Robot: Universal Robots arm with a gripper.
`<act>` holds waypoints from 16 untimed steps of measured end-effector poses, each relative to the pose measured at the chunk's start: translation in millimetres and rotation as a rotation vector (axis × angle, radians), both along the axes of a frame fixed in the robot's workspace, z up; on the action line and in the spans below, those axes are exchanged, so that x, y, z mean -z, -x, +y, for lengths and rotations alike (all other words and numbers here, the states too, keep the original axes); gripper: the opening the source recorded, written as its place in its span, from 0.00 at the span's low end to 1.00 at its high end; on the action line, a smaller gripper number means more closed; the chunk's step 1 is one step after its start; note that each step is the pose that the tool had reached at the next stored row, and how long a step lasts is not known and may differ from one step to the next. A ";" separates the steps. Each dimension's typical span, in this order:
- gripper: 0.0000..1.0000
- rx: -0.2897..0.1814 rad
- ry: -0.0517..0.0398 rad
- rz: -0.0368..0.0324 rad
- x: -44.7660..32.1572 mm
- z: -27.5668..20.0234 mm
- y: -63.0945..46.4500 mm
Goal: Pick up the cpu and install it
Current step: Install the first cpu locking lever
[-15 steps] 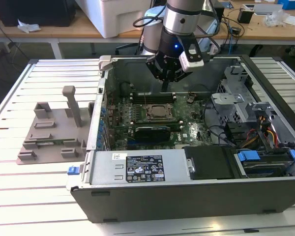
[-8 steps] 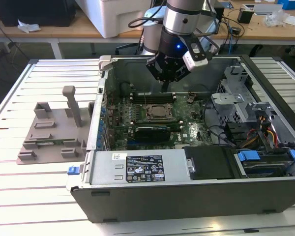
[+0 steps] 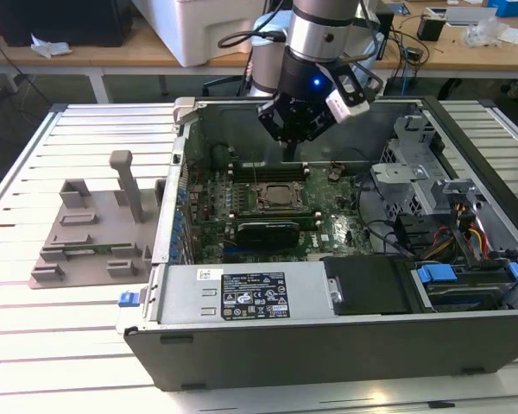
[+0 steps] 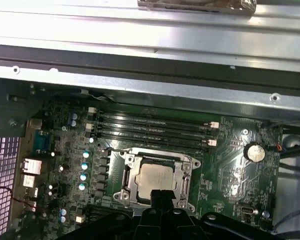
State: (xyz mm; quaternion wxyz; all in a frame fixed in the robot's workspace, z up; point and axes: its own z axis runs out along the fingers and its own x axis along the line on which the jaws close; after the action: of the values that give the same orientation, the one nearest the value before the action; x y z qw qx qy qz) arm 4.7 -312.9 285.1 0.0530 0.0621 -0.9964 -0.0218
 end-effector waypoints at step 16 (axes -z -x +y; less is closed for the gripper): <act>0.11 -0.006 -0.0099 -0.0758 0.2 0.0 2.9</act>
State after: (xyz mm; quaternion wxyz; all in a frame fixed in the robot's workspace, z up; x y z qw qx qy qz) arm 1.7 -312.9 284.9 0.0150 0.0664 -0.9974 -0.0242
